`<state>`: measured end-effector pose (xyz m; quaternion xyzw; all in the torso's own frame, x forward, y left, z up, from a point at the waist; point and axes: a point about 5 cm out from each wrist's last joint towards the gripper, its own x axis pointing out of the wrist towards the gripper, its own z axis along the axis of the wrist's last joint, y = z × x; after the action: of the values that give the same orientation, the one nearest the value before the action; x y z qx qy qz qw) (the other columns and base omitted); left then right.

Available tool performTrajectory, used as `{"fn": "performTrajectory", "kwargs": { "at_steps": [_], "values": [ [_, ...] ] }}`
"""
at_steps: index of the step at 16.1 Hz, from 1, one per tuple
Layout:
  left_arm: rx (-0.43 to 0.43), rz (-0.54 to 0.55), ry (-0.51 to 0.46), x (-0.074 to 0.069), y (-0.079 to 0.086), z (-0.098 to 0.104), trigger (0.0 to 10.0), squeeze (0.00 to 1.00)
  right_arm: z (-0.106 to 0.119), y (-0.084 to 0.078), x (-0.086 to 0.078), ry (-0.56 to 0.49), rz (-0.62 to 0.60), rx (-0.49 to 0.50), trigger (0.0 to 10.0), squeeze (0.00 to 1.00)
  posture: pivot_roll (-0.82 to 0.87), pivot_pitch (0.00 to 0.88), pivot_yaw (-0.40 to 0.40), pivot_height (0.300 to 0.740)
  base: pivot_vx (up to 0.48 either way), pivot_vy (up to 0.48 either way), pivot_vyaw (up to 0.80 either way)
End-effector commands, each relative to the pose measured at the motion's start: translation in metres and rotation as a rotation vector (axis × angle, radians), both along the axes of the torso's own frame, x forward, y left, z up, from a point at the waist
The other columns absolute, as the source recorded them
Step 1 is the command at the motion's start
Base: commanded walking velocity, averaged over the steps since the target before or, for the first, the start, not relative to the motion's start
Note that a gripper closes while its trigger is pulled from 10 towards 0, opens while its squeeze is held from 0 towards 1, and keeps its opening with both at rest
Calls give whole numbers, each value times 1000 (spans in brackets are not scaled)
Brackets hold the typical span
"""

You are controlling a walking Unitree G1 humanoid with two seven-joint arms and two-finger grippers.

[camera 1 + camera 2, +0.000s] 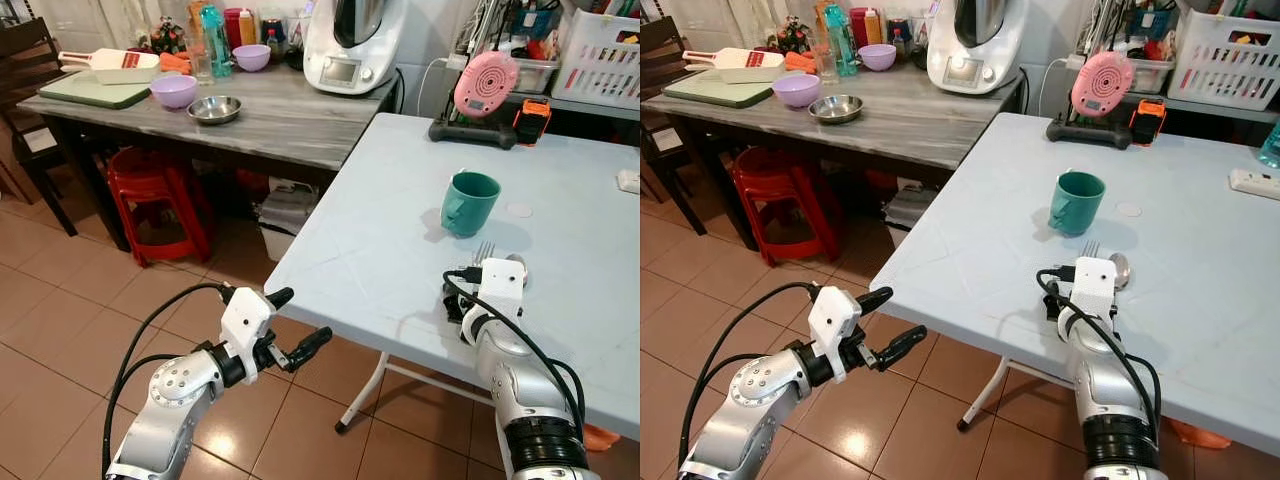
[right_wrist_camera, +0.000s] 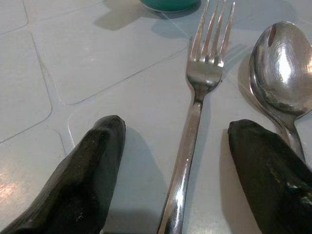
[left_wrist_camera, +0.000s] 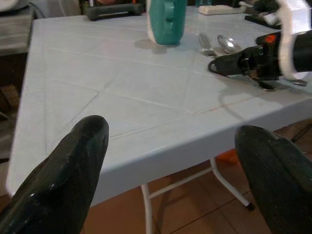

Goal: Setting the table

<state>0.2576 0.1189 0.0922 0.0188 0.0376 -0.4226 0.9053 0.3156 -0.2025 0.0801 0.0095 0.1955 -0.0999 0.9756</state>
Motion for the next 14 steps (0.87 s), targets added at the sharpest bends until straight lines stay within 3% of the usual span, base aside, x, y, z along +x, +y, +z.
{"fn": "performTrajectory", "kwargs": {
  "at_steps": [1, 3, 7, 14],
  "values": [
    [2, -22, -5, -2, 0, 3, 10000, 0, -1, -1, 2, 12, 1, 12, 235, 0, 13, 0, 10, 740, 0, 0, 0],
    [14, -39, -2, -2, 0, 3, 10000, 0, -1, -4, 3, 13, -1, 14, 902, 0, 13, 0, 13, 740, 0, 0, 0],
    [30, -82, 1, -4, -2, 4, 10000, 0, -1, -9, 5, 14, -2, 17, 0, 0, 13, 0, 12, 740, 0, 0, 0],
    [27, -110, 4, -10, -3, 2, 10000, 0, -11, -19, -7, 43, -31, 15, 0, 0, 15, 0, 8, 740, 0, 0, 0]
  ]
}}
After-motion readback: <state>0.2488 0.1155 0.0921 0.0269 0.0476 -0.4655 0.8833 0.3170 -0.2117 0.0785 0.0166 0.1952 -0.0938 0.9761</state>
